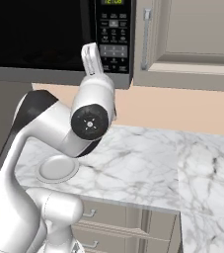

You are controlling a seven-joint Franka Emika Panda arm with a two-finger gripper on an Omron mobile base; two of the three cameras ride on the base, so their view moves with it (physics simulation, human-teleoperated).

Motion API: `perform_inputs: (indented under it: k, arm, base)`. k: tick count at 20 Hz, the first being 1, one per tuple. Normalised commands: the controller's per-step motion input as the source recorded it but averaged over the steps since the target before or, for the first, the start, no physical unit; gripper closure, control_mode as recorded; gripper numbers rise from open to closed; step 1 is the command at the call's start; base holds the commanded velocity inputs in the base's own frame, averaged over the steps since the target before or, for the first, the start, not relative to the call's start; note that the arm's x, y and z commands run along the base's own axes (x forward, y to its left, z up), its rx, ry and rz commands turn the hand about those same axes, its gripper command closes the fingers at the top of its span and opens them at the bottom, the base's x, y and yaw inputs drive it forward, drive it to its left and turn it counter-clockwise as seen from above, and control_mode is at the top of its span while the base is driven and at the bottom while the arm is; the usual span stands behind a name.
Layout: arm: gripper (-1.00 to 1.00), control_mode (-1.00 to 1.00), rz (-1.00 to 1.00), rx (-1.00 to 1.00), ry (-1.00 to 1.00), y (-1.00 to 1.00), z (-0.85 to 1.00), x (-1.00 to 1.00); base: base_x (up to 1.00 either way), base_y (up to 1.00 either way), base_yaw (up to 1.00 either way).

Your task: Pick the squash from the counter and place it in the microwave. Then turn on the microwave.

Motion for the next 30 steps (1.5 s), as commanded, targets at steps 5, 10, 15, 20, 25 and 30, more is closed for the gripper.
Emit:
perform_inputs:
  k: [5,10,15,20,25,30]
  arm:
    - [1.0,-1.0,-0.01,0.19,0.0,-0.06,-0.08,0.04]
    - [1.0,-1.0,-0.02,0.12,0.0,0.0,-0.01,0.13]
    - [1.0,-1.0,-0.01,0.13,0.0,-0.02,-0.02,0.15]
    - [1.0,-1.0,-0.02,0.05,0.0,0.0,-0.15,0.2]
    - [1.0,-1.0,-0.01,0.06,0.0,0.0,-0.09,0.23]
    - [1.0,-1.0,0.0,0.07,0.0,-0.01,-0.02,0.27]
  base:
    - [0.0,0.0,0.0]
    - [0.0,0.0,0.0]
    - [0.0,0.0,0.0]
    - [0.0,0.0,0.0]
    - [0.0,0.0,0.0]
    - [0.0,0.0,0.0]
